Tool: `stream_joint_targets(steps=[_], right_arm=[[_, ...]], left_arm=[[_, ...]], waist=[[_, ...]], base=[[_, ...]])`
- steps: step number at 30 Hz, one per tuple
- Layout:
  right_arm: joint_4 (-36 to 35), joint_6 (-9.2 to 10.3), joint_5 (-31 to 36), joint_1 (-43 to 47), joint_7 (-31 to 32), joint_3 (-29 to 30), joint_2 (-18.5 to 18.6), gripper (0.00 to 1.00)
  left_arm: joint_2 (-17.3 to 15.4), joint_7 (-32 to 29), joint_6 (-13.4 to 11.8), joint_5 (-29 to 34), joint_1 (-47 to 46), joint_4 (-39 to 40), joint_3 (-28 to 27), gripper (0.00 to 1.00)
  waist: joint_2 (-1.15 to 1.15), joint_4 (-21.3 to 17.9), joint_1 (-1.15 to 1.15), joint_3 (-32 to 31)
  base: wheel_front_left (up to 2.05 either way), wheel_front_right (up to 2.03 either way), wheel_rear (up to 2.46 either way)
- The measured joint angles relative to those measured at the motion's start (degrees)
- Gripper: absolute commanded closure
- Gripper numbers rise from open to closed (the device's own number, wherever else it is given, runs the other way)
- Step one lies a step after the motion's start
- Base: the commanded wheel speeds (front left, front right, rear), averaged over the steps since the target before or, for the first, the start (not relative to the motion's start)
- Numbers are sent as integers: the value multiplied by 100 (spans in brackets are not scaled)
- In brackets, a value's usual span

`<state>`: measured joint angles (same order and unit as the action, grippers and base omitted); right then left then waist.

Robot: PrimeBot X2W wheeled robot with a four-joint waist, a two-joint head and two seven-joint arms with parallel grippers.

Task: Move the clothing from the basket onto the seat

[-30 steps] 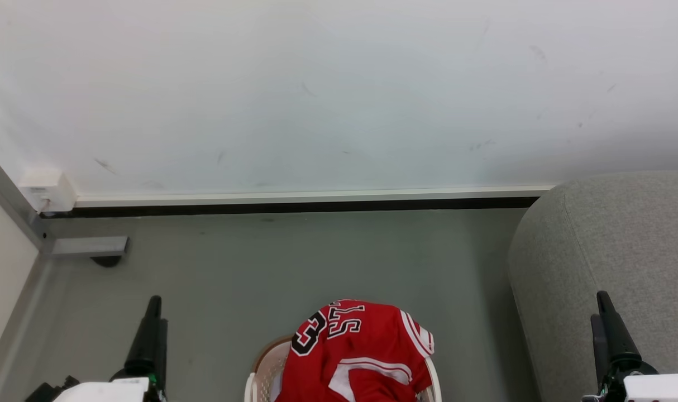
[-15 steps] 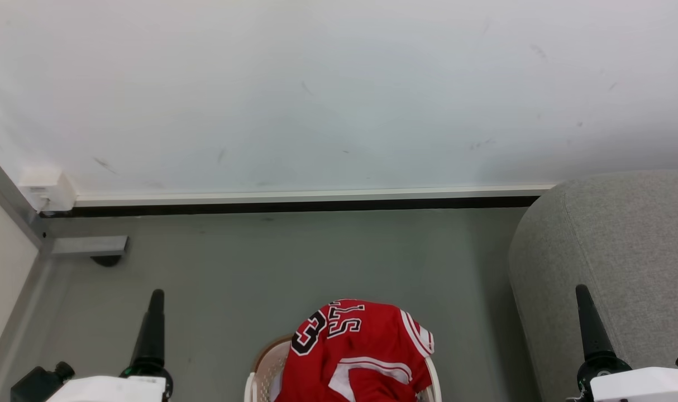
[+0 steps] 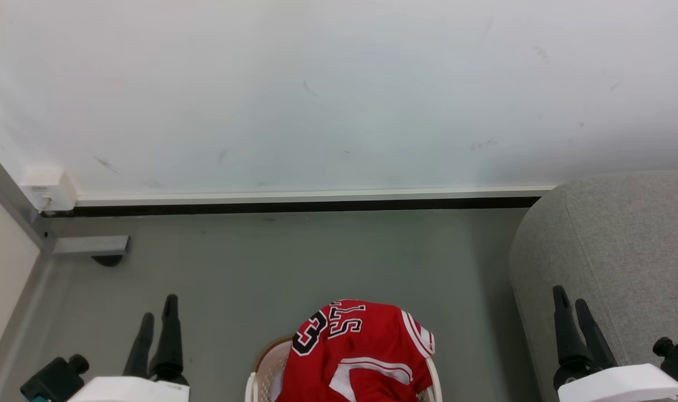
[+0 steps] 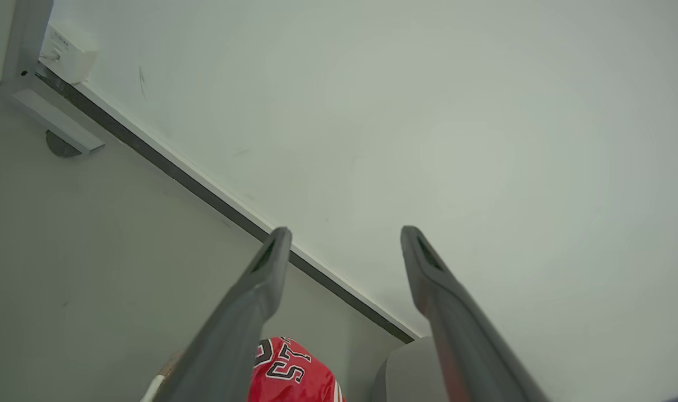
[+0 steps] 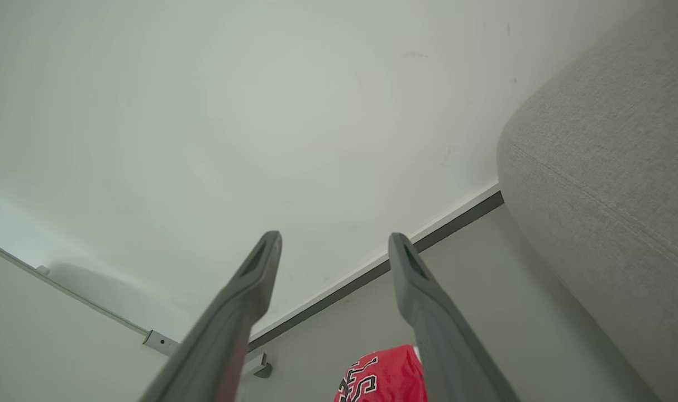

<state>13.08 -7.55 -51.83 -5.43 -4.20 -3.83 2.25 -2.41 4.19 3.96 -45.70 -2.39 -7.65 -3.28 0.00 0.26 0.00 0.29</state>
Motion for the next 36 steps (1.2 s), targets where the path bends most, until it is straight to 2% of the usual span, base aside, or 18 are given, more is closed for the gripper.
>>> stream_joint_targets(steps=[9,36], right_arm=[[148,0,942,-43,-158,-129,5,0],[315,0,2425,-163,-569,-365,18,0]], left_arm=[[-34,153,-105,692,20,-44,155,0],[-55,560,-149,2192,59,51,248,0]], waist=[[0,-1,0,-21],[0,-4,0,2]], base=[[0,0,0],[0,0,0]])
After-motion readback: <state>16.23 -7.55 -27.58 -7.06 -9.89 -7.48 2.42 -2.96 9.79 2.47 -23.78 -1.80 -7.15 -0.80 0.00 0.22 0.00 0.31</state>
